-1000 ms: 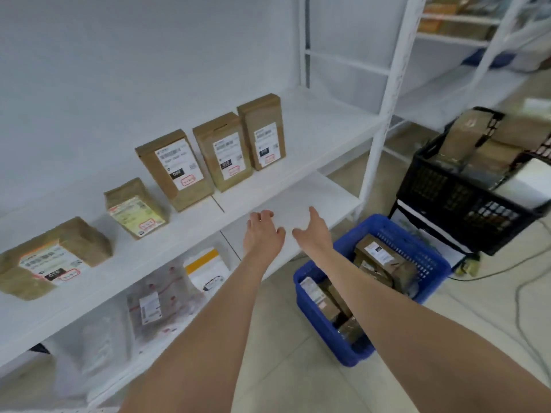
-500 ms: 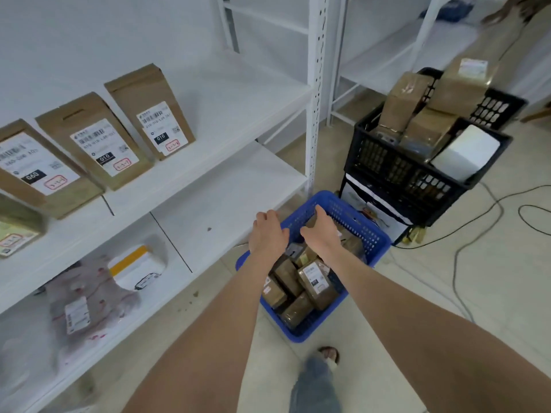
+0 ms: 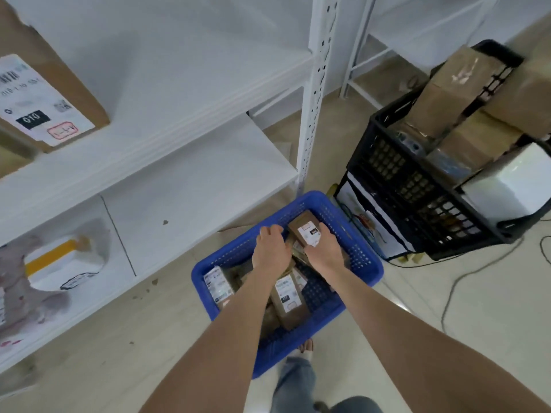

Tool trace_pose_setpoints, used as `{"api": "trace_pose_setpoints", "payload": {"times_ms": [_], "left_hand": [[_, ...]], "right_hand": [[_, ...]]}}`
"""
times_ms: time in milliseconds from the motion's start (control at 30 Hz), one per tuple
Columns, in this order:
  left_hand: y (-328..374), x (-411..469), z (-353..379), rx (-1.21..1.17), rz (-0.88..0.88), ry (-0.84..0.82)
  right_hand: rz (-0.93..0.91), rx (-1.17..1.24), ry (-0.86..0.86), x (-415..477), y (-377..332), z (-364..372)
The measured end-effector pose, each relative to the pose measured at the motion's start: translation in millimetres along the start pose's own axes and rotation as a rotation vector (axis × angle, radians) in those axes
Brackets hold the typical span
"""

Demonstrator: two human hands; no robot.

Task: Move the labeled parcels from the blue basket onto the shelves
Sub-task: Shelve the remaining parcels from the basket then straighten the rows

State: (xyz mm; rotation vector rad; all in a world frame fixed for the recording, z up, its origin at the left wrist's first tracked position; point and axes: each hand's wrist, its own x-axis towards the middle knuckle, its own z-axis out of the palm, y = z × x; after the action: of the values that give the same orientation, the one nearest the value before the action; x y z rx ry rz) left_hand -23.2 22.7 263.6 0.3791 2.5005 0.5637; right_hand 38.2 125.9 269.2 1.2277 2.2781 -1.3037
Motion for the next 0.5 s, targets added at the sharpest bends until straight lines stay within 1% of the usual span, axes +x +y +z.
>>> {"api": "trace_pose_setpoints", "payload": {"times_ms": [133,300,367,500], "left_hand": [[1.3,57.9,49.7,-0.016,-0.080,-0.043],[-9.5,130.8,132.7,-0.054,-0.180,-0.094],[-16.1,158.3,169.4,-0.099,-0.221,-0.101],[-28.9,202.2,240.7,-0.292,-0.403,-0.137]], "right_hand": [[0.031,-0.028,-0.048,68.9,30.2,8.4],[0.077,-0.042,-0.148,170.3,83.8,31.7],[0.082,-0.041,-0.187,214.5,111.8,45.6],[0.115,-0.054,-0.225,298.8,183.0,82.3]]}}
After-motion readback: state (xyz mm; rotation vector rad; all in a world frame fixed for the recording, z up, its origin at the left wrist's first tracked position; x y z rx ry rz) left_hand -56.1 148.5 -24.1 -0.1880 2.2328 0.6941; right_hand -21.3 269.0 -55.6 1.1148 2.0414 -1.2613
